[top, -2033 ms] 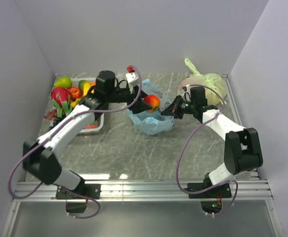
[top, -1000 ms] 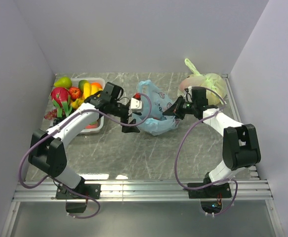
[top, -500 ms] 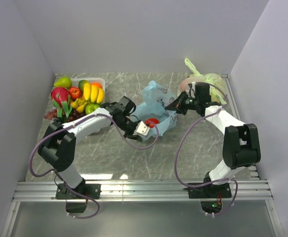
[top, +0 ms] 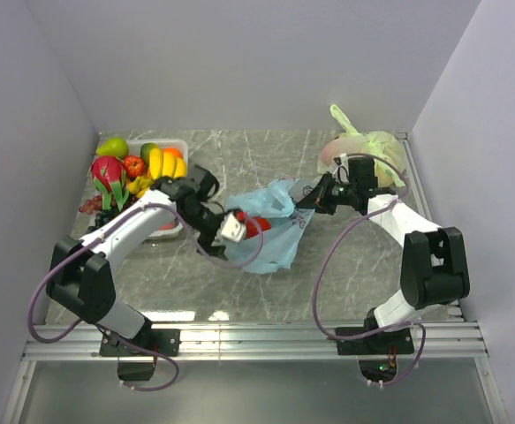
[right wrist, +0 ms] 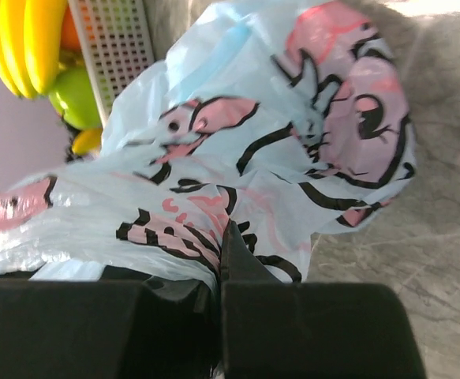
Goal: Place the fake fruits into the plastic bag and tie a complex knot
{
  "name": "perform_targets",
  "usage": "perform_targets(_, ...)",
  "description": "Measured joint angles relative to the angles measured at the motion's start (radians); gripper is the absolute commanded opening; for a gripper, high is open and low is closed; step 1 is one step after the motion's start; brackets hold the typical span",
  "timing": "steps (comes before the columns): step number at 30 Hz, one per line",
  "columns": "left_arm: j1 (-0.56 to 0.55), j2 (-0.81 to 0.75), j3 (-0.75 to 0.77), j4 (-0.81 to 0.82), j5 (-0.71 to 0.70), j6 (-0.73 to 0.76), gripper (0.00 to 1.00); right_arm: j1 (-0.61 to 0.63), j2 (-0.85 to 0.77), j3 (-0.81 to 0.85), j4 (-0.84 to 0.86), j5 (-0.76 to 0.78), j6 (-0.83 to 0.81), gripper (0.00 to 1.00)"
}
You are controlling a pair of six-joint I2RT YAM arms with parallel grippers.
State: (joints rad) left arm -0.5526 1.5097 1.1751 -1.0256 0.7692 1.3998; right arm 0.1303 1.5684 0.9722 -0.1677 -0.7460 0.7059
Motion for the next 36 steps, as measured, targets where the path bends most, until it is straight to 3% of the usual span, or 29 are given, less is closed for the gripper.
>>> perform_targets(1,0.019,0.000,0.031,0.007,0.013,-0.042,0.95,0.010,-0.008,0.000,-0.001,0.001,-0.014,0.00)
perform_targets(2,0.039,-0.003,0.069,0.023,0.032,-0.077,0.97,0.019,-0.017,0.001,-0.003,0.001,-0.031,0.00)
perform_targets(7,0.140,-0.108,0.122,0.182,0.110,-0.363,0.99,0.054,-0.035,0.032,-0.020,0.002,-0.100,0.00)
perform_targets(10,0.185,-0.237,0.031,0.390,0.102,-0.565,0.99,0.057,-0.035,0.042,-0.020,0.000,-0.114,0.00)
perform_targets(13,0.154,-0.330,-0.100,0.583,0.063,-0.702,0.99,0.057,-0.035,0.043,-0.021,0.000,-0.122,0.00)
perform_targets(20,0.074,-0.101,-0.126,0.893,-0.025,-0.966,0.97,0.060,-0.034,0.043,-0.032,-0.024,-0.160,0.00)
perform_targets(22,0.072,-0.006,-0.113,0.978,-0.063,-1.073,0.68,0.061,-0.034,0.043,-0.042,-0.034,-0.187,0.00)
perform_targets(23,0.079,0.037,-0.097,1.008,-0.065,-1.129,0.35,0.062,-0.034,0.044,-0.052,-0.037,-0.212,0.00)
perform_targets(24,0.087,0.079,-0.073,1.033,-0.055,-1.192,0.18,0.062,-0.034,0.044,-0.064,-0.038,-0.232,0.00)
perform_targets(25,0.104,0.120,-0.044,1.062,-0.021,-1.258,0.04,0.062,-0.034,0.045,-0.080,-0.037,-0.263,0.00)
perform_targets(26,0.124,0.153,-0.013,1.088,0.005,-1.331,0.00,0.062,-0.034,0.045,-0.096,-0.037,-0.288,0.00)
perform_targets(34,0.287,0.415,0.311,1.168,0.177,-1.832,0.02,0.056,-0.034,0.050,-0.230,0.005,-0.498,0.00)
perform_targets(35,0.288,0.431,0.322,1.163,0.181,-1.861,0.25,0.055,-0.034,0.050,-0.238,0.009,-0.515,0.00)
perform_targets(36,0.284,0.442,0.326,1.154,0.184,-1.883,0.38,0.055,-0.034,0.050,-0.246,0.011,-0.528,0.00)
